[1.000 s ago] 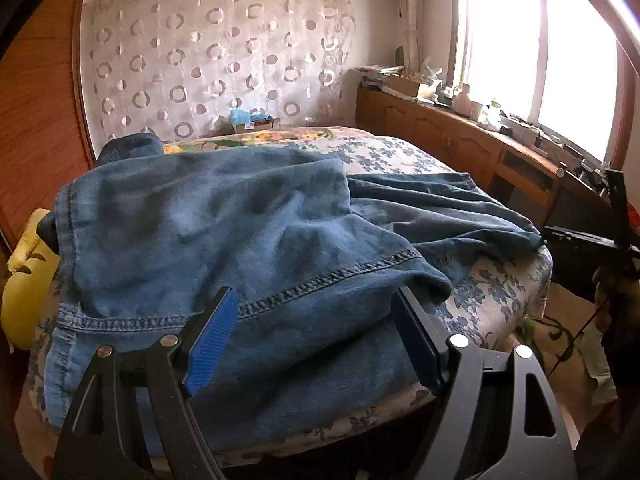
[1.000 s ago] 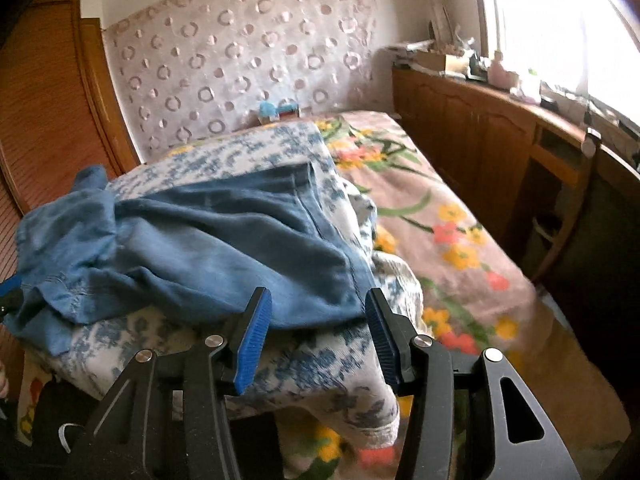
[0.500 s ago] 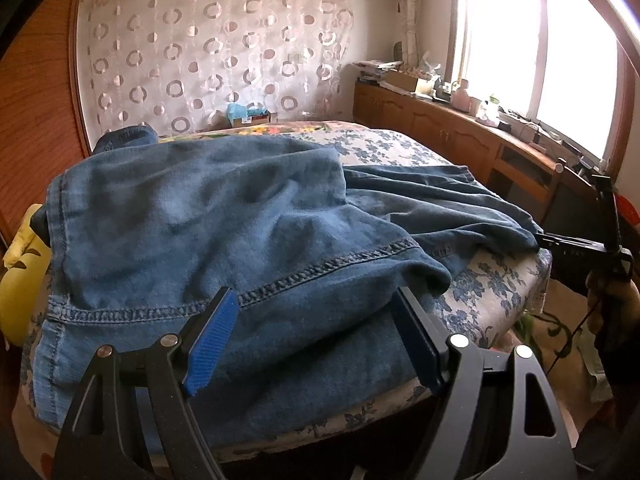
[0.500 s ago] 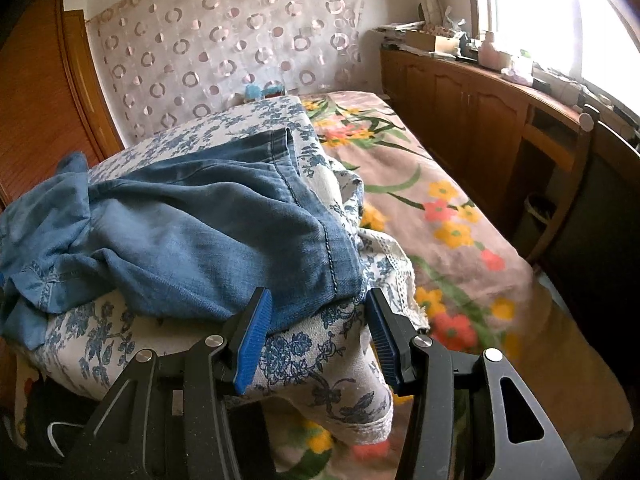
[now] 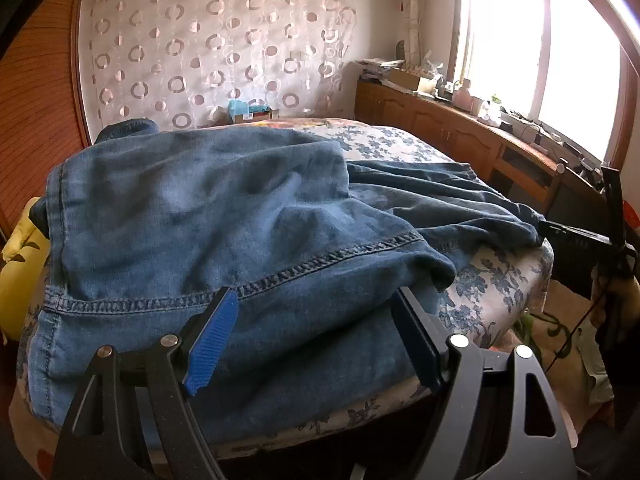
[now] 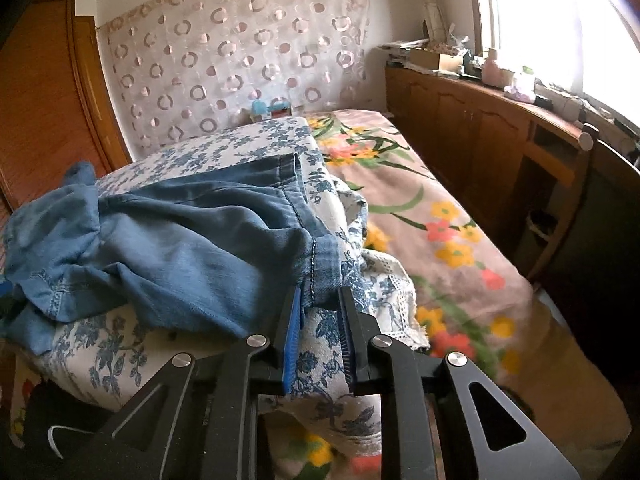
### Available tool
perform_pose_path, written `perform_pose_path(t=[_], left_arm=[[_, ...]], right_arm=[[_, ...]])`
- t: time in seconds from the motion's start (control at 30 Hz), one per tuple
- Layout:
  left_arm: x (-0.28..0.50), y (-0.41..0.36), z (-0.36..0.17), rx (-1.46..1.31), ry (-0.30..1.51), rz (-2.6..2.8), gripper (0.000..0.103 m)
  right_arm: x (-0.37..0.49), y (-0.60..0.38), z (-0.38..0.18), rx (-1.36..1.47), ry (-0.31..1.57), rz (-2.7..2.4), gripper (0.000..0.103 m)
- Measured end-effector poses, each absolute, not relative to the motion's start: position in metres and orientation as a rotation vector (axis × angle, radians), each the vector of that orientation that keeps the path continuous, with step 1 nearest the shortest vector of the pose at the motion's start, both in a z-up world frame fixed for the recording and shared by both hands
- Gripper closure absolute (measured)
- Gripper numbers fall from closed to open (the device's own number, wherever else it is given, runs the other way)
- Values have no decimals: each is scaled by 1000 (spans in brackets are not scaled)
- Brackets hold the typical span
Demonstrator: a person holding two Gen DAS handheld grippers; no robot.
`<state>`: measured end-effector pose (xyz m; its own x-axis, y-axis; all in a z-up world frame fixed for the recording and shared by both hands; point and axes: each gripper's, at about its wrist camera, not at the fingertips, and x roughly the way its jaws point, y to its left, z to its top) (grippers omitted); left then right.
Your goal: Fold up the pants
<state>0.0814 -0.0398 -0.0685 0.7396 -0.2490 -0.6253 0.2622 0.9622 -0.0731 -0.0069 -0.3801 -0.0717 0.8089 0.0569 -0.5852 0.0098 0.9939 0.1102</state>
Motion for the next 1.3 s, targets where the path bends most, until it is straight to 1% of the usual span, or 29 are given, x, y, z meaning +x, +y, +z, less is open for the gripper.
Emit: perform_pose_path(t=[0.07,0.33,0.63,0.87,1.07,1.3], left_arm=[[81,-39,-68,20,681,-278,24],[79,-29,-64,4,667,-268,24],[74,-11,-49,-13,632,-243,24],[64,9,-32,-28,588,-215,24],[55,29,-23,-39,565,-186,24],[50,48,-23,-60,563,-156,24]], right_arm=[[-8,-380,-70,114,619,43,90],[-16,-372,-46,138,537,127,93],[-26,-333,23,25,384,250,94],[-29,-275,66,-66,285,393,94],[-33,-220,83,-136,236,532,94],[-25,-172,83,-217,236,675,94]])
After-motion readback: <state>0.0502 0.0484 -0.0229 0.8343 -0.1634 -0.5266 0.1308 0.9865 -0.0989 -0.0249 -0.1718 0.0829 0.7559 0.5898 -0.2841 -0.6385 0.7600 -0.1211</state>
